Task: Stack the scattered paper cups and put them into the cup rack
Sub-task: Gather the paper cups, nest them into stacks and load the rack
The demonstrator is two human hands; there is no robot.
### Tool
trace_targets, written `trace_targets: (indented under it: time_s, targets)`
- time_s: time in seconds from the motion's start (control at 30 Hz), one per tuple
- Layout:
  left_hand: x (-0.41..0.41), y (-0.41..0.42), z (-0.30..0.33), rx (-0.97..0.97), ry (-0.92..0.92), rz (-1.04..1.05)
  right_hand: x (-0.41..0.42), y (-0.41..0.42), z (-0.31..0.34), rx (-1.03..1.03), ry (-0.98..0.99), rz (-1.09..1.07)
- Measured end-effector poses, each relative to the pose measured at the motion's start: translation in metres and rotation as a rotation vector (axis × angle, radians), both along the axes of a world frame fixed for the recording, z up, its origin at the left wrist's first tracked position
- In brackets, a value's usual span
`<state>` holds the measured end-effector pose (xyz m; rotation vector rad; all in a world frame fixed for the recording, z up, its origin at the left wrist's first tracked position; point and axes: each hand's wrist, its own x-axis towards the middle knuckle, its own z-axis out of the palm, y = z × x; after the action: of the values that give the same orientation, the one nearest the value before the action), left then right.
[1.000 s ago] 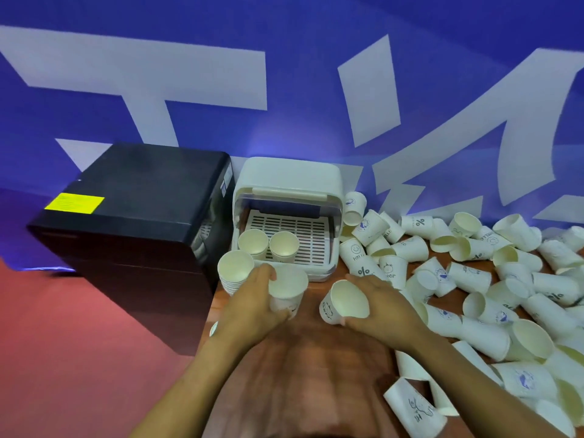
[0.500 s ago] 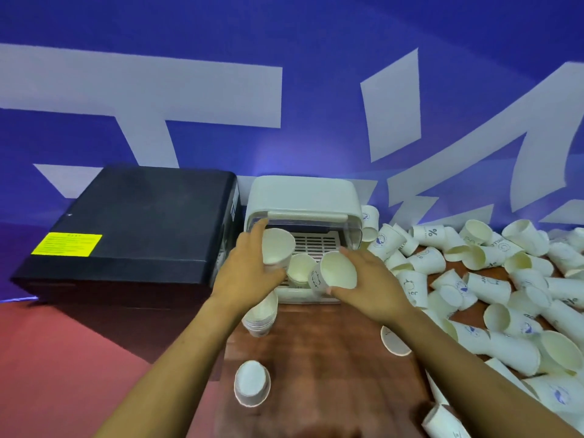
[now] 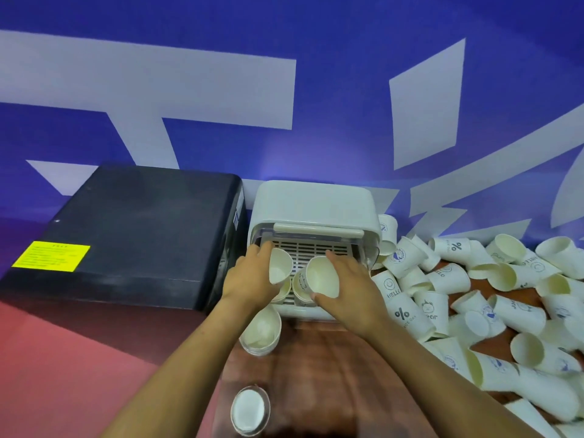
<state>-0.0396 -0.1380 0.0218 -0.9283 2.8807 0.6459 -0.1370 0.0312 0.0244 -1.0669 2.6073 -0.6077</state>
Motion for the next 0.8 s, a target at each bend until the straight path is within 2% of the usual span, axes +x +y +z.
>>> trace_targets:
  time_s: [0.33,0.8]
  targets:
    - [-0.017,-0.007,-0.018,-0.033,-0.1,-0.043,-0.014,-0.014,-0.023,0.076,-0.058,0.053]
    - [-0.022,-0.008,-0.039,0.026,-0.385,-0.057,-0.013,-0.015,-0.054,0.173,-0.194,0.02]
